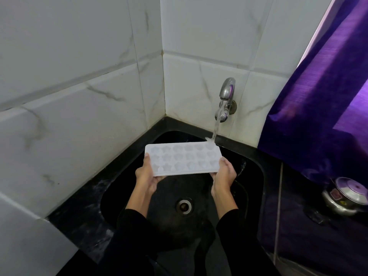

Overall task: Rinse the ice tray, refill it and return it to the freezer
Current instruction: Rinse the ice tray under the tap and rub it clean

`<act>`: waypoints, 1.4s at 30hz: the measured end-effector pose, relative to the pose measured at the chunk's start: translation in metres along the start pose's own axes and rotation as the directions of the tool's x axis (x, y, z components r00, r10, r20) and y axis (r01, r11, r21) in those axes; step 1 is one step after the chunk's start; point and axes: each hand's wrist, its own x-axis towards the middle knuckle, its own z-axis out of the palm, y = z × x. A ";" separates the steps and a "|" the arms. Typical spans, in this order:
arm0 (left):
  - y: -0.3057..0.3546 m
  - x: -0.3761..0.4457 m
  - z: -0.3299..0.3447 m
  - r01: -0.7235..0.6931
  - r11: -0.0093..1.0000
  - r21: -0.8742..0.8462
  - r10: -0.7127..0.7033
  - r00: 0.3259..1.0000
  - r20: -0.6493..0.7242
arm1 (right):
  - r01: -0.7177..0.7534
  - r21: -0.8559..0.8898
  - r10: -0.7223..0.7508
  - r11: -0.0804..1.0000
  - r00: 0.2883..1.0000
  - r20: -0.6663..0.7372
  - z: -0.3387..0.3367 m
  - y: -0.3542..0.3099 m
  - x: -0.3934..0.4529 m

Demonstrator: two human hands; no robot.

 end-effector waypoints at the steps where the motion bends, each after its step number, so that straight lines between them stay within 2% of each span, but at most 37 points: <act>1: 0.002 0.001 -0.002 -0.001 1.000 -0.007 0.001 1.000 -0.009 | 0.000 -0.016 0.000 1.000 1.000 0.013 0.003 0.000 -0.001; 6: 0.008 0.003 -0.003 -0.011 1.000 -0.026 0.010 1.000 -0.027 | 0.050 -0.136 -0.043 0.989 0.998 0.052 0.014 -0.004 0.002; 10: 0.009 0.005 0.007 -0.016 0.999 -0.034 0.016 1.000 -0.022 | 0.202 -0.389 -0.203 0.899 0.978 0.039 0.020 -0.012 0.011; 13: 0.008 0.007 0.016 -0.012 1.000 -0.022 0.011 1.000 -0.016 | 0.327 -0.607 -0.318 0.724 0.940 0.126 0.021 -0.025 0.020; 15: 0.006 0.010 0.022 -0.002 1.000 -0.014 0.002 1.000 -0.003 | 0.408 -0.747 -0.406 0.525 0.891 0.202 0.023 -0.035 0.029; 17: 0.002 0.012 0.028 0.003 1.000 -0.005 -0.003 1.000 0.009 | 0.453 -0.816 -0.474 0.358 0.841 0.259 0.028 -0.048 0.038; 19: -0.002 0.013 0.035 0.006 1.000 0.001 -0.006 1.000 0.014 | 0.477 -0.821 -0.490 0.315 0.822 0.290 0.036 -0.064 0.046; 21: -0.005 0.015 0.042 0.013 1.000 0.006 -0.013 1.000 0.021 | 0.480 -0.775 -0.437 0.412 0.850 0.294 0.046 -0.081 0.055; 25: -0.009 0.019 0.055 0.038 0.999 0.014 -0.038 0.999 0.035 | 0.331 -0.666 -0.206 0.669 0.943 0.262 0.069 -0.105 0.072; 29: -0.014 0.023 0.070 0.045 0.998 0.031 -0.047 0.998 0.035 | 0.208 -0.543 -0.076 0.814 0.964 0.256 0.086 -0.112 0.090; 34: -0.017 0.025 0.081 0.056 0.997 0.047 -0.058 0.997 0.049 | 0.079 -0.522 0.058 0.849 0.969 0.240 0.095 -0.112 0.116; 37: -0.018 0.029 0.080 0.063 0.996 0.057 -0.065 0.997 0.040 | 0.071 -0.521 0.060 0.850 0.971 0.231 0.098 -0.111 0.124; 42: -0.020 0.032 0.080 0.068 0.996 0.058 -0.070 0.997 0.030 | 0.013 -0.421 0.084 0.907 0.974 0.211 0.098 -0.105 0.131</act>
